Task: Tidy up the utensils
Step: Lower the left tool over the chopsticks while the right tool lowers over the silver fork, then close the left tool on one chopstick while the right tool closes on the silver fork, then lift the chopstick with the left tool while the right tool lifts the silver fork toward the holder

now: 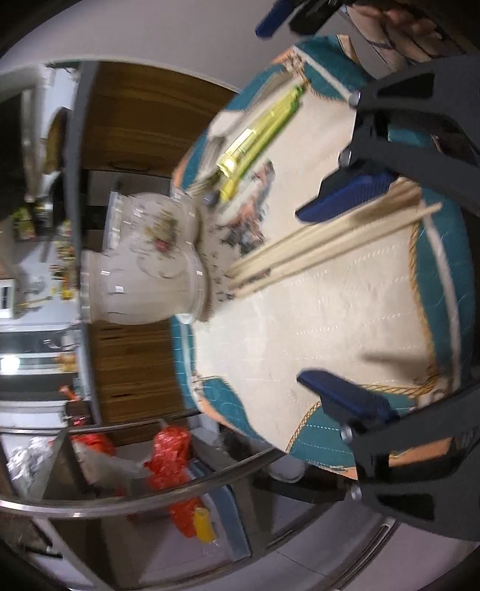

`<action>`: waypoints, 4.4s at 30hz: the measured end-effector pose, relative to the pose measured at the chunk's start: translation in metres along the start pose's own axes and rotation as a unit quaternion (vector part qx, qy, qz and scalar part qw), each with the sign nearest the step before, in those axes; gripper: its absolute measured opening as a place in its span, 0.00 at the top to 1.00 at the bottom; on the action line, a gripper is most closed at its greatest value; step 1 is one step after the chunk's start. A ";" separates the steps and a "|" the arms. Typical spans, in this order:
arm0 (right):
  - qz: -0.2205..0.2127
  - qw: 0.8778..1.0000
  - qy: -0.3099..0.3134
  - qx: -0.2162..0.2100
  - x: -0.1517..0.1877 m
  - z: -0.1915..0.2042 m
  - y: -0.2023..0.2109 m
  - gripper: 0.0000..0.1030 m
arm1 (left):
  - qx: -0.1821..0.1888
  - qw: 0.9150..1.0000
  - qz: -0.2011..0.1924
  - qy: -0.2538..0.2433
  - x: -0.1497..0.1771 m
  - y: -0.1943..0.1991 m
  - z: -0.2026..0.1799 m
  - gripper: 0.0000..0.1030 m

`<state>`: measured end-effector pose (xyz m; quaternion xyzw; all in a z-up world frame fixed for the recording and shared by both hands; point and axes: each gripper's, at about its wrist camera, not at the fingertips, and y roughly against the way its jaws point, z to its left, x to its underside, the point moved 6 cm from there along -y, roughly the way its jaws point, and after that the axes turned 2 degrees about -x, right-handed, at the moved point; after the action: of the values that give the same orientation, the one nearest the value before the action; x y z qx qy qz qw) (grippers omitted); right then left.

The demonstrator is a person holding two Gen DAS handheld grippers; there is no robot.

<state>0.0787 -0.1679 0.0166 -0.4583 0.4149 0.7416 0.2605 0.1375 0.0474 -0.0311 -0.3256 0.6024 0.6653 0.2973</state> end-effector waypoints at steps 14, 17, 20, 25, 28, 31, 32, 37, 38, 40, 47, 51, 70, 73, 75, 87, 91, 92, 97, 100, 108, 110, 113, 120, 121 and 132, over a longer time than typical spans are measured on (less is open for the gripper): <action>-0.002 1.000 -0.015 -0.003 -0.005 -0.003 0.003 0.05 | 0.035 0.990 0.135 0.015 -0.016 -0.053 0.008 0.60; 0.014 1.000 -0.025 -0.008 -0.010 -0.006 -0.003 0.05 | 0.038 0.987 0.154 0.000 -0.018 -0.057 0.009 0.61; 0.069 0.998 -0.012 0.001 -0.021 -0.010 -0.023 0.05 | 0.039 0.983 0.176 -0.020 -0.021 -0.059 0.007 0.63; 0.162 0.985 0.056 0.004 -0.042 -0.016 -0.066 0.13 | 0.031 0.976 0.207 -0.058 -0.025 -0.067 0.009 0.63; 0.206 0.976 0.067 0.015 -0.048 -0.029 -0.092 0.43 | 0.033 0.973 0.217 -0.065 -0.028 -0.071 0.012 0.63; 0.266 0.961 0.076 0.014 -0.043 -0.035 -0.113 0.49 | 0.042 0.970 0.231 -0.066 -0.030 -0.074 0.015 0.63; 0.293 0.953 0.074 0.006 -0.038 -0.036 -0.121 0.52 | 0.044 0.968 0.237 -0.070 -0.031 -0.076 0.015 0.63; 0.358 0.929 0.088 0.007 -0.029 -0.035 -0.139 0.58 | 0.055 0.952 0.284 -0.101 -0.035 -0.081 0.014 0.63; 0.371 0.925 0.086 0.006 -0.030 -0.035 -0.142 0.58 | 0.057 0.947 0.298 -0.102 -0.036 -0.082 0.015 0.63; 0.400 0.913 0.085 0.001 -0.030 -0.034 -0.145 0.58 | 0.060 0.940 0.320 -0.103 -0.037 -0.084 0.015 0.63; 0.475 0.877 0.070 0.002 -0.032 -0.040 -0.158 0.59 | 0.063 0.922 0.362 -0.123 -0.038 -0.093 0.013 0.63; 0.501 0.863 0.059 -0.006 -0.034 -0.042 -0.163 0.70 | 0.068 0.912 0.383 -0.134 -0.042 -0.098 0.015 0.63; 0.521 0.850 0.076 0.026 -0.040 -0.061 -0.172 0.90 | 0.069 0.901 0.397 -0.163 -0.041 -0.098 0.003 0.69; 0.527 0.845 0.082 0.030 -0.040 -0.061 -0.173 0.91 | 0.069 0.897 0.405 -0.164 -0.043 -0.101 0.001 0.69; 0.525 0.848 0.074 0.031 -0.041 -0.065 -0.171 0.94 | 0.073 0.897 0.403 -0.165 -0.043 -0.101 0.001 0.73; 0.463 0.886 0.001 -0.019 -0.064 -0.096 -0.147 0.97 | 0.114 0.929 0.336 -0.104 -0.042 -0.084 0.021 0.95; 0.429 0.902 -0.023 -0.049 -0.077 -0.101 -0.136 0.97 | 0.131 0.943 0.300 -0.066 -0.051 -0.072 0.039 0.95; 0.421 0.905 -0.030 -0.055 -0.081 -0.101 -0.134 0.97 | 0.138 0.947 0.285 -0.058 -0.055 -0.067 0.043 0.95; 0.367 0.924 -0.050 -0.091 -0.098 -0.096 -0.124 0.97 | 0.154 0.966 0.205 -0.024 -0.078 -0.038 0.058 0.95; 0.327 0.937 -0.063 -0.106 -0.112 -0.093 -0.116 0.97 | 0.172 0.973 0.154 -0.003 -0.098 -0.025 0.059 0.95; 0.168 0.977 -0.070 -0.113 -0.147 -0.061 -0.118 0.97 | 0.178 0.983 -0.018 0.050 -0.159 0.003 0.046 0.95; 0.129 0.982 -0.073 -0.114 -0.156 -0.058 -0.119 0.97 | 0.160 0.983 -0.066 0.054 -0.173 0.008 0.044 0.95; 0.064 0.989 -0.075 -0.111 -0.168 -0.053 -0.128 0.97 | 0.139 0.980 -0.126 0.065 -0.195 0.010 0.038 0.95; -0.028 0.989 -0.067 -0.127 -0.213 -0.040 -0.153 0.97 | 0.123 0.970 -0.201 0.062 -0.261 -0.004 0.019 0.94; -0.032 0.990 -0.060 -0.126 -0.217 -0.038 -0.156 0.97 | 0.123 0.969 -0.207 0.063 -0.266 -0.006 0.018 0.94; -0.068 0.995 -0.012 -0.069 -0.230 -0.032 -0.206 0.97 | 0.098 0.971 -0.200 0.084 -0.262 -0.069 0.014 0.94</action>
<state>0.3531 -0.0896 0.1373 -0.4939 0.3272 0.7543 0.2830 0.3508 0.0671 0.1358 -0.4638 0.6102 0.5000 0.4031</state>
